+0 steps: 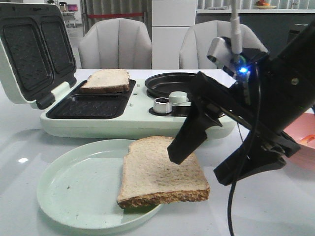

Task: Make breakfast with bread and shrimp
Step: 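Grasp the remaining bread slice on the plate with the right gripper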

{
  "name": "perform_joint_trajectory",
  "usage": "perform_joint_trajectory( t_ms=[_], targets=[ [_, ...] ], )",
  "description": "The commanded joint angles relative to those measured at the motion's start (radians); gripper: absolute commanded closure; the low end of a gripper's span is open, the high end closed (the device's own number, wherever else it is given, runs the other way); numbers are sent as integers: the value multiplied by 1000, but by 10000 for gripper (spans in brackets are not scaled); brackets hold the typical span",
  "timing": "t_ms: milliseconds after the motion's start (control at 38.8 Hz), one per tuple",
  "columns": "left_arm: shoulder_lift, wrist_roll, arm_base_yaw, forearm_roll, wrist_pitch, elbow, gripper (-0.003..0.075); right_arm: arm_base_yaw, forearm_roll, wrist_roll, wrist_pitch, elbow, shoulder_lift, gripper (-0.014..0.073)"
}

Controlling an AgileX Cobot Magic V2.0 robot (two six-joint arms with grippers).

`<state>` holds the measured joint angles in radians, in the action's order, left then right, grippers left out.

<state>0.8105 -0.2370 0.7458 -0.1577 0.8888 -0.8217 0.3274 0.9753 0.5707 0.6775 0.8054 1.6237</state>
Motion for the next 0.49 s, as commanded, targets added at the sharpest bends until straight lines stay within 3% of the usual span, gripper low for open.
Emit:
perform_joint_trajectory(
  t_ms=[0,464],
  targets=[
    [-3,1,8,-4,-67,-27,328,2,50,17,18,60,11,-29],
    [-3,1,8,-4,-67,-27,328,2,59,17,33,166,145,-29]
  ],
)
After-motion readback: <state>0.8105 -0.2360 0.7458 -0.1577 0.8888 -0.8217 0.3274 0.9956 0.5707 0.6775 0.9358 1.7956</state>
